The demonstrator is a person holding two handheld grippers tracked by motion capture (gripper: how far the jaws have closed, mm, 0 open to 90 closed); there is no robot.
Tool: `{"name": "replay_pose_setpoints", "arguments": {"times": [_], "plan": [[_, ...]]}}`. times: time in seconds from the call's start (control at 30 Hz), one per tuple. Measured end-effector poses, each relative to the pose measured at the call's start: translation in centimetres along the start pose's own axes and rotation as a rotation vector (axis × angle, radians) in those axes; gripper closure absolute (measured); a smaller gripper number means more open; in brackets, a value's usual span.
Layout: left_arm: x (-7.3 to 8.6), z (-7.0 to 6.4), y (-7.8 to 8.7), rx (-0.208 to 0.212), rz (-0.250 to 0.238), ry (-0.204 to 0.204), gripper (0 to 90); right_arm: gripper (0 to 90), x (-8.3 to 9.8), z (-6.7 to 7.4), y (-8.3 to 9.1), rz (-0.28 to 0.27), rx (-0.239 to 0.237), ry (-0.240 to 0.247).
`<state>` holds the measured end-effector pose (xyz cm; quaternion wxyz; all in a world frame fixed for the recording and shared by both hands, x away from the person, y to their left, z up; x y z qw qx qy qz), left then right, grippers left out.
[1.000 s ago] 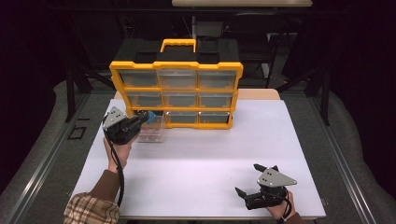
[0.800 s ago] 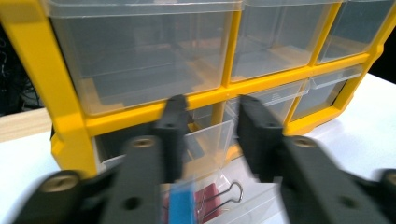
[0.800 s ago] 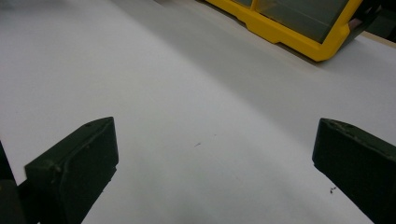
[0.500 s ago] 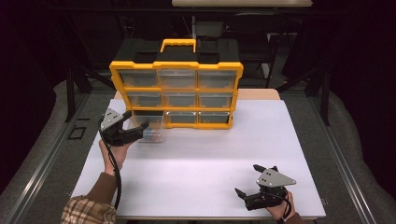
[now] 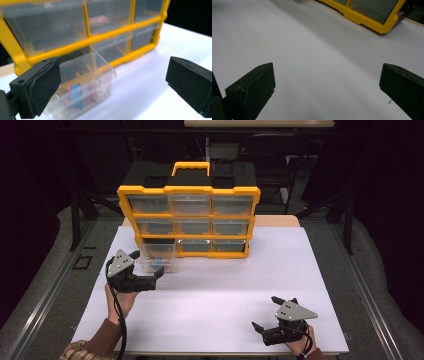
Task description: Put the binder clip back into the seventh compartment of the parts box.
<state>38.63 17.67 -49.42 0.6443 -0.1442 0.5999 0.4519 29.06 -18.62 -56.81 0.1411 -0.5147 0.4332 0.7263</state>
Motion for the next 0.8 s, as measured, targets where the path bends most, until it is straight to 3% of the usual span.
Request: {"name": "replay_pose_setpoints", "arguments": {"times": [0.47, 0.8], "plan": [[4.2, -3.0, 2.1, 0.052, 0.065, -0.019, 0.0, 0.0, 0.0, 0.0, 0.0, -0.002, -0.001, 0.001], [6.0, -4.1, 3.0, 0.096, 0.092, 0.019, 0.0, 0.0, -0.1, 0.2, 0.1, -0.01, -0.01, 0.006]]}}
Point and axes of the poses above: each handheld gripper's, and its own axes: y roughly backward along the jaws, x roughly out of its underside, z roughly to its left, the point moved 8 cm from there along -y, roughly forward along the jaws, and after that the axes turned 13 degrees about -y, right-handed, at the moved point
